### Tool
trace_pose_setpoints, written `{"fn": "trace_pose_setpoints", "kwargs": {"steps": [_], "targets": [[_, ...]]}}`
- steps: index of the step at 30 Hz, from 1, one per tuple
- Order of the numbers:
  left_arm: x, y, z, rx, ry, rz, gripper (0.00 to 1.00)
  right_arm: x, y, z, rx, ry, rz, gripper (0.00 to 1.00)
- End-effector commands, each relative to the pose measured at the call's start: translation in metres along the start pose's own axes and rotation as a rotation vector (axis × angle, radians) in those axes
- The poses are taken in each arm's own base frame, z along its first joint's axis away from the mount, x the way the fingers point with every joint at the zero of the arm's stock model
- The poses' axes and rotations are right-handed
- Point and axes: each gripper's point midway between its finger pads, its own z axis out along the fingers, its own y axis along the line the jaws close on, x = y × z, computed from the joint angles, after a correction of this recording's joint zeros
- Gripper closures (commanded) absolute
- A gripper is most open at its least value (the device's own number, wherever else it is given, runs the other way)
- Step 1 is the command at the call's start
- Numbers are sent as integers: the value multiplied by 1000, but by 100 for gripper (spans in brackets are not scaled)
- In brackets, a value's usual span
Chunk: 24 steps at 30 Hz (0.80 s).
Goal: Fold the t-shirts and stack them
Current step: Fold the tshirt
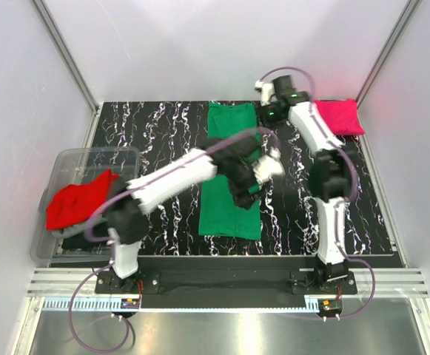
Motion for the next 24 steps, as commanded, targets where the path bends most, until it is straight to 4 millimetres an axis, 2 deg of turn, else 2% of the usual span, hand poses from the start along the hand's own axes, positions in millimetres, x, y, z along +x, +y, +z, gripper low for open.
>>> {"fn": "trace_pose_setpoints", "kwargs": {"steps": [1, 2, 3, 4, 5, 6, 7, 8, 9, 10, 11, 12, 13, 14, 17, 20, 24], "targets": [[-10, 7, -96, -109, -248, -244, 22, -23, 44, -119, -176, -154, 293, 54], [10, 7, -89, -72, -229, -349, 23, 25, 52, -105, -218, -39, 380, 53], [22, 25, -104, -79, -287, -468, 25, 34, 71, -126, -288, -33, 437, 53], [47, 19, -88, -12, -257, -647, 27, 53, 80, -128, -317, 11, 477, 54], [60, 24, -85, -16, -256, -742, 32, 98, 91, -119, -336, 123, 545, 54], [73, 40, -93, -43, -307, -836, 34, 109, 102, -132, -362, 140, 590, 54], [95, 31, -76, 12, -275, -978, 35, 127, 109, -132, -368, 182, 630, 55], [103, 33, -73, 24, -287, -1038, 37, 163, 118, -128, -366, 276, 694, 55], [107, 42, -77, 11, -342, -1069, 39, 173, 127, -137, -380, 298, 749, 55], [121, 34, -64, 43, -321, -1146, 39, 186, 133, -138, -382, 330, 774, 55], [125, 35, -61, 46, -332, -1169, 40, 211, 138, -138, -368, 392, 809, 55], [128, 39, -57, 44, -347, -1184, 41, 219, 138, -139, -348, 408, 825, 55], [136, 35, -48, 59, -325, -1214, 41, 229, 141, -138, -342, 438, 840, 55], [139, 36, -44, 61, -319, -1228, 41, 244, 144, -137, -334, 485, 861, 55], [154, 36, -29, 69, -285, -1291, 40, 268, 153, -133, -317, 564, 895, 53], [166, 34, -14, 97, -244, -1352, 38, 286, 167, -127, -317, 626, 867, 53], [175, 31, 0, 116, -208, -1401, 40, 297, 184, -118, -332, 673, 838, 52]]}}
